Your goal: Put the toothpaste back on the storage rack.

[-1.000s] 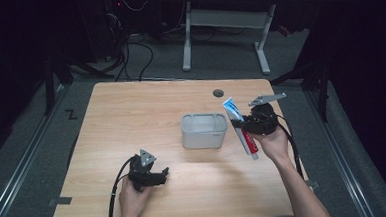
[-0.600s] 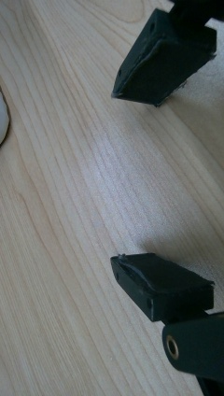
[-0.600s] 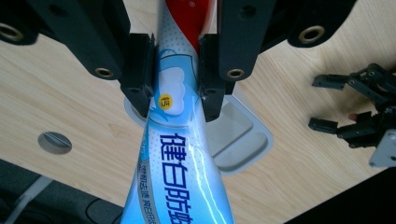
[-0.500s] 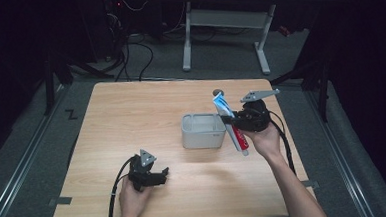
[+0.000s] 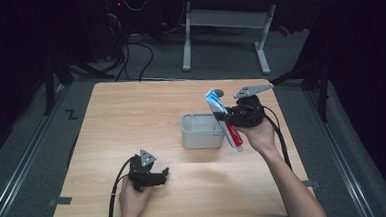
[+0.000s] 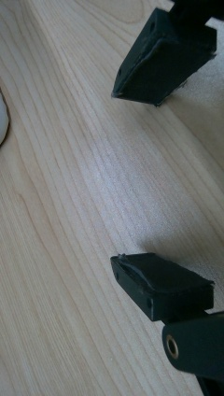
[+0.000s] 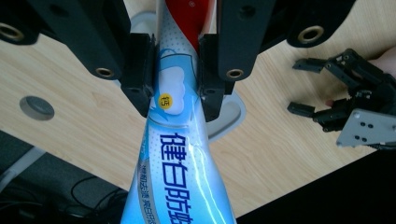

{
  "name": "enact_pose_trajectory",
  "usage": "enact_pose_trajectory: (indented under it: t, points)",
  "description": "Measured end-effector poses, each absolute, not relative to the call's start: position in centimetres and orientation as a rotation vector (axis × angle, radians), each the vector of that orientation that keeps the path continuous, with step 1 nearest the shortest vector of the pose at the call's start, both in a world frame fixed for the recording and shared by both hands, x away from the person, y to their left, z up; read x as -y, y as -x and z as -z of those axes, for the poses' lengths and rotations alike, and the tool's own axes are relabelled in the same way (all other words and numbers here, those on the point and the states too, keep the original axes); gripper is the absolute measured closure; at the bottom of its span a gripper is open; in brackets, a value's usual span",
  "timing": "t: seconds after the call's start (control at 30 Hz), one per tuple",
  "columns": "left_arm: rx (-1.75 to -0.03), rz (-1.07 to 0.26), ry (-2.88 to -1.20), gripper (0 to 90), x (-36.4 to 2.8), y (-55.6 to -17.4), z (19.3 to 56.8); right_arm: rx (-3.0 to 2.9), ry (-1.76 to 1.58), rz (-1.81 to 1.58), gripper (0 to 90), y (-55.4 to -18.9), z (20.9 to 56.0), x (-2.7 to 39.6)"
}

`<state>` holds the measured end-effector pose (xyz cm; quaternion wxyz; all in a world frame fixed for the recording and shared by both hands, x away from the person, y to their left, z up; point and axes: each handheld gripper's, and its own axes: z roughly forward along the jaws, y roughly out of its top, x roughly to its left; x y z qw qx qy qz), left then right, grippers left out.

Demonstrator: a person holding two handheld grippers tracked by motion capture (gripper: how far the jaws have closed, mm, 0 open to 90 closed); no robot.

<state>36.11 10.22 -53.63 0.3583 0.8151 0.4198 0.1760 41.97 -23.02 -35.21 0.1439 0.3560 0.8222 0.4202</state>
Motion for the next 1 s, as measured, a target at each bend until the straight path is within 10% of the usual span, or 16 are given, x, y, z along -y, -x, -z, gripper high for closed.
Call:
enact_pose_trajectory:
  t: [1.0]
  points:
    - [-1.081,-0.455,-2.106,16.7,-10.2,-36.1,53.6,-2.256,-1.050,-1.328,71.7,-45.5,34.3,20.6]
